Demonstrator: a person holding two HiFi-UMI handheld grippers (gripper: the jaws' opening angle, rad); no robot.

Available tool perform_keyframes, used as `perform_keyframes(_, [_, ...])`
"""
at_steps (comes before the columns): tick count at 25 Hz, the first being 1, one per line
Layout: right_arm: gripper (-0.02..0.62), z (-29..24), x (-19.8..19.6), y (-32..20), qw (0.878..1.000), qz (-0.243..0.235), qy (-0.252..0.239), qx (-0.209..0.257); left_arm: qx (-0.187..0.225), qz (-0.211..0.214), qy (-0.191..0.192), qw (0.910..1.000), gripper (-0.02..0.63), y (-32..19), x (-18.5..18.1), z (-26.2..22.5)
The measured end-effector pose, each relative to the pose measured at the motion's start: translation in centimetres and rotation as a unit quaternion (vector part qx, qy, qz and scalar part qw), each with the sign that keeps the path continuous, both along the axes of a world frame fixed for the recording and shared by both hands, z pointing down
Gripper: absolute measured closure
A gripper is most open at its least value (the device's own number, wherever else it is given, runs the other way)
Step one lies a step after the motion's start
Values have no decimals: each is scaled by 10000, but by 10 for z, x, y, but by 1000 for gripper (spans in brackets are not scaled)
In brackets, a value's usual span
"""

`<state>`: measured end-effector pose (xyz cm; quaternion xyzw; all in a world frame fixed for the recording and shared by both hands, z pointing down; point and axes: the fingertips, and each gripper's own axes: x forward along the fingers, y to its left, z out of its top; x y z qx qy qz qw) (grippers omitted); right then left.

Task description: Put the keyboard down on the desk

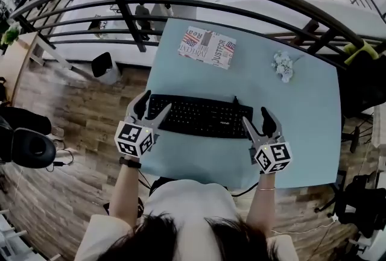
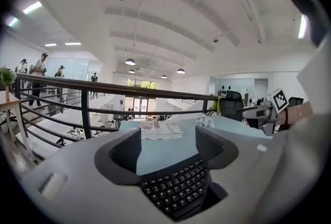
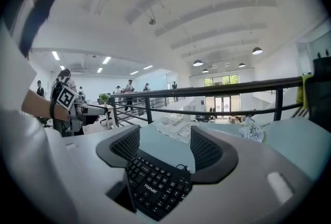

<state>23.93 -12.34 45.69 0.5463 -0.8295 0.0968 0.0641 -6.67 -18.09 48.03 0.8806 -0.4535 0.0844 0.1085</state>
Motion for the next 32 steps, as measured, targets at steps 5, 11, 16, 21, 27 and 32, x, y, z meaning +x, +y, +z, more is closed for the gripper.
perform_keyframes(5, [325, -42, -5, 3, 9991, -92, -19, 407, 297, 15, 398, 9988, 273, 4, 8, -39])
perform_keyframes(11, [385, -76, -8, 4, 9972, -69, -224, 709, 525, 314, 476, 9970, 355, 20, 27, -71])
perform_keyframes(16, [479, -82, -24, 9, 9967, -207, -355, 704, 421, 442, 710, 9956, 421, 37, 38, -82])
perform_keyframes(21, [588, -84, -42, 24, 9964, -469, -325, 630, 348, 571, 756, 9949, 483, 53, 43, -84])
perform_keyframes(27, [594, -84, -44, 37, 9966, -343, -355, 662, 256, 531, 708, 9957, 549, 65, 36, -80])
perform_keyframes(32, [594, -78, -45, 38, 9971, -232, -215, 687, 178, 422, 824, 9955, 549, 63, 28, -75])
